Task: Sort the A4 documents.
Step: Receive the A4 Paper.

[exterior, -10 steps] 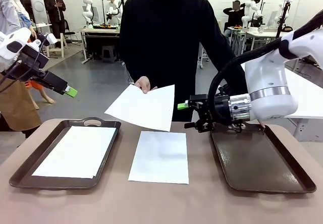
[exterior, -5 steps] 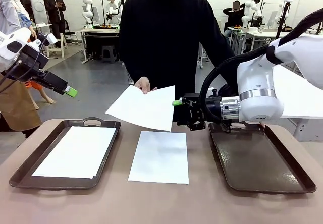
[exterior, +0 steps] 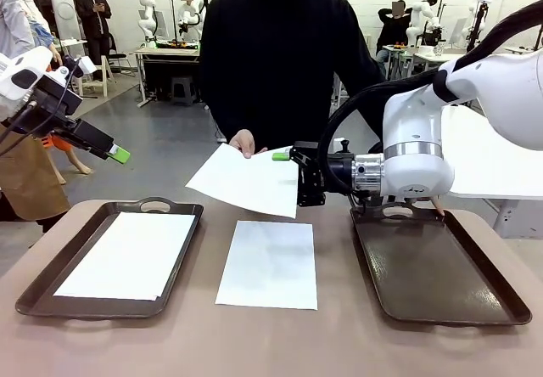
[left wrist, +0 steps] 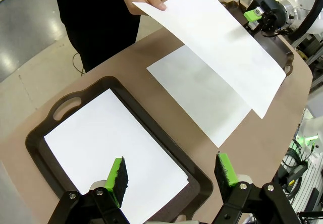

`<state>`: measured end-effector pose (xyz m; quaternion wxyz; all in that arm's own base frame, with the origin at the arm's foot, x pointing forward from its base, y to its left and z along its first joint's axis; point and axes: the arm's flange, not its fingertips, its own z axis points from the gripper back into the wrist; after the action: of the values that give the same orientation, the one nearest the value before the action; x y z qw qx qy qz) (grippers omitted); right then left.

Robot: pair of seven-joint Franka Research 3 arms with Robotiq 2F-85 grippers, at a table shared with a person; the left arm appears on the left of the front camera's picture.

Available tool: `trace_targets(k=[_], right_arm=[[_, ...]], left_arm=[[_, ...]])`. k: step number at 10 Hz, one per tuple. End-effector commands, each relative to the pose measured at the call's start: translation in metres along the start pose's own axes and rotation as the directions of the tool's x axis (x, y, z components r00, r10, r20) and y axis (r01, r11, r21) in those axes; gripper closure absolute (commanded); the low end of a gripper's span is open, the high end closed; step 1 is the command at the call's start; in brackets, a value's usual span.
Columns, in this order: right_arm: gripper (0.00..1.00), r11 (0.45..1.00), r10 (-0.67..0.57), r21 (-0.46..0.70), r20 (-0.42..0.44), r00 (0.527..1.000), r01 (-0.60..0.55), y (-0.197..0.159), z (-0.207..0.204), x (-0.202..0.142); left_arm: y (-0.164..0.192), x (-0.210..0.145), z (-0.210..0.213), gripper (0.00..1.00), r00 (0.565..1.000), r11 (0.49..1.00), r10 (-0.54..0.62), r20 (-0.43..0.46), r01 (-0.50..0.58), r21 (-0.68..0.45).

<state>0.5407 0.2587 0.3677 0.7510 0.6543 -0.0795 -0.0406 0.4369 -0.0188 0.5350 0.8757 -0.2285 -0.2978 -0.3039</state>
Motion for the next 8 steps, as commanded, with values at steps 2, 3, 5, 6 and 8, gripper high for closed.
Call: trace_targets(k=[2,3,5,6,8], right_arm=[[0.00,0.999,-0.013,-0.051,-0.040,0.999,0.011,-0.0028,-0.0103,-0.0055],[0.00,0.999,-0.011,-0.050,-0.040,0.999,0.009,-0.0031,-0.0105,-0.0054],[0.20,0.998,-0.008,-0.059,-0.052,0.999,0.005,-0.0034,-0.0107,-0.0068],[0.26,0.998,-0.004,-0.057,-0.053,0.999,0.001,-0.0040,-0.0102,-0.0069],[0.26,0.998,0.000,-0.055,-0.044,0.999,-0.002,-0.0034,-0.0088,-0.0046]], left_arm=[[-0.0004,-0.0003,0.0012,0.10,1.000,1.000,-0.005,0.004,0.005,-0.011],[-0.0004,-0.0003,0.0012,0.10,1.000,1.000,-0.005,0.004,0.005,-0.011],[-0.0004,-0.0003,0.0012,0.10,1.000,1.000,-0.005,0.004,0.005,-0.011],[-0.0004,-0.0003,0.0012,0.10,1.000,1.000,-0.005,0.004,0.005,-0.011],[-0.0004,-0.0003,0.0012,0.10,1.000,1.000,-0.005,0.004,0.005,-0.011]])
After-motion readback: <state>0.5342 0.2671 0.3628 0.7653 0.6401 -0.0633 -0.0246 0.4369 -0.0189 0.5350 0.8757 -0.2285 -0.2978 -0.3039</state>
